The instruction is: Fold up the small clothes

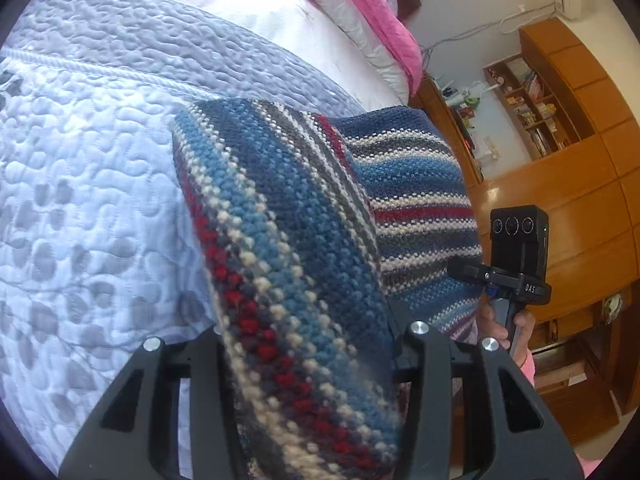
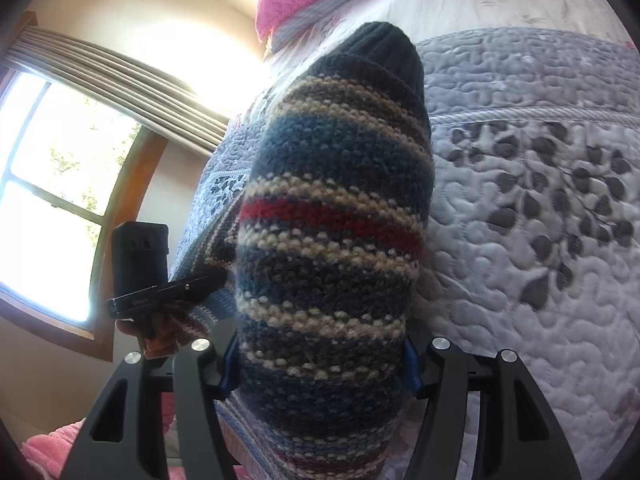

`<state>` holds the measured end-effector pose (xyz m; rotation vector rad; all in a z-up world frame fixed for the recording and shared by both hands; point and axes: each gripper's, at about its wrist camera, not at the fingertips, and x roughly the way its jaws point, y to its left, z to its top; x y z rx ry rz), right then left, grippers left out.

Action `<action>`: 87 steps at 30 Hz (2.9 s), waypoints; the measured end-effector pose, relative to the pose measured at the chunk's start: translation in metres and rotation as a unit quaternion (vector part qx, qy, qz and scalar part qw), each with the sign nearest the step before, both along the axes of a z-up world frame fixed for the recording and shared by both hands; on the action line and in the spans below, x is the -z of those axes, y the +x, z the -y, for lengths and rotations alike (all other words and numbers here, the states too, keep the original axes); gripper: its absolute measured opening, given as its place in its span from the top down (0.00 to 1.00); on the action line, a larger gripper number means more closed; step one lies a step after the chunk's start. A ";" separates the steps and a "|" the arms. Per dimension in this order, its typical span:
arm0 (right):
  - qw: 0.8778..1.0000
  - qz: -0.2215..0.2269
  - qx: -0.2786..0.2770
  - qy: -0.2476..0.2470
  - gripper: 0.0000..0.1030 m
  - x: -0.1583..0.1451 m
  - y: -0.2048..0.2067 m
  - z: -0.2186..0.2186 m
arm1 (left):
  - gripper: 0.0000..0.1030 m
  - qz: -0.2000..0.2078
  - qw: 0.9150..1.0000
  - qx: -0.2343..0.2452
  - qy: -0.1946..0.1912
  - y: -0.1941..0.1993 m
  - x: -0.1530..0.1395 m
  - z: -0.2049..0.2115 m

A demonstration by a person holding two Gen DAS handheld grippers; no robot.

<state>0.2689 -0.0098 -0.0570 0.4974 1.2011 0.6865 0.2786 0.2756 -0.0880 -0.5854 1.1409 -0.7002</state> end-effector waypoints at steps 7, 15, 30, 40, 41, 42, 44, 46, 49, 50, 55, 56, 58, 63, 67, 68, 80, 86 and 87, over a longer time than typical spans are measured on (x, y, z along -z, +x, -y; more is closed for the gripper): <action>0.998 -0.041 0.056 -0.009 0.40 0.043 -0.020 0.074 | 0.58 -0.006 0.999 0.020 0.036 -0.006 0.029 0.074; 0.996 -0.044 0.079 -0.005 0.31 0.091 -0.030 0.083 | 0.48 0.000 0.997 0.016 0.074 0.001 0.068 0.079; 0.995 -0.040 0.086 -0.022 0.40 0.080 -0.142 0.102 | 0.30 0.062 0.975 -0.060 0.203 -0.112 0.015 0.080; 0.990 -0.026 0.110 -0.087 0.73 0.083 -0.161 0.075 | 0.35 0.016 0.971 -0.073 0.227 -0.119 0.048 0.065; 0.989 -0.023 0.113 -0.095 0.73 0.083 -0.162 0.073 | 0.34 0.021 0.970 -0.071 0.230 -0.120 0.050 0.066; 0.988 -0.019 0.115 -0.102 0.72 0.080 -0.164 0.073 | 0.34 0.025 0.970 -0.070 0.233 -0.121 0.051 0.067; 0.986 -0.009 0.122 -0.117 0.66 0.070 -0.168 0.067 | 0.34 0.024 0.968 -0.077 0.236 -0.127 0.048 0.066; 0.981 0.005 0.125 -0.149 0.58 0.057 -0.176 0.062 | 0.33 0.023 0.966 -0.085 0.245 -0.135 0.039 0.067; 0.968 0.031 0.126 -0.213 0.50 0.044 -0.195 0.053 | 0.30 0.039 0.955 -0.095 0.280 -0.160 0.024 0.067; 0.964 0.037 0.129 -0.231 0.45 0.040 -0.201 0.051 | 0.30 0.043 0.951 -0.098 0.291 -0.166 0.019 0.068; 0.955 0.048 0.139 -0.259 0.29 0.030 -0.232 0.048 | 0.30 0.040 0.945 -0.108 0.307 -0.198 0.001 0.068; 0.952 0.051 0.142 -0.266 0.24 0.027 -0.238 0.046 | 0.30 0.039 0.944 -0.112 0.309 -0.204 -0.002 0.068; 0.945 0.060 0.151 -0.284 0.17 0.021 -0.247 0.040 | 0.30 0.043 0.941 -0.120 0.313 -0.213 -0.009 0.071; 0.939 0.079 0.160 -0.294 0.09 0.005 -0.269 0.028 | 0.29 0.057 0.932 -0.133 0.333 -0.239 -0.025 0.071; 0.935 0.095 0.165 -0.300 0.04 -0.009 -0.284 0.019 | 0.27 0.073 0.926 -0.137 0.344 -0.260 -0.040 0.071; 0.934 0.098 0.165 -0.303 0.04 -0.012 -0.287 0.017 | 0.27 0.078 0.924 -0.139 0.348 -0.265 -0.043 0.072; 0.929 0.104 0.163 -0.315 0.04 -0.026 -0.308 -0.003 | 0.22 0.105 0.903 -0.157 0.385 -0.297 -0.071 0.077; 0.927 0.112 0.168 -0.316 0.04 -0.034 -0.314 -0.006 | 0.17 0.106 0.897 -0.168 0.395 -0.306 -0.078 0.077; 0.927 0.113 0.169 -0.315 0.04 -0.036 -0.316 -0.007 | 0.16 0.108 0.896 -0.169 0.397 -0.307 -0.080 0.077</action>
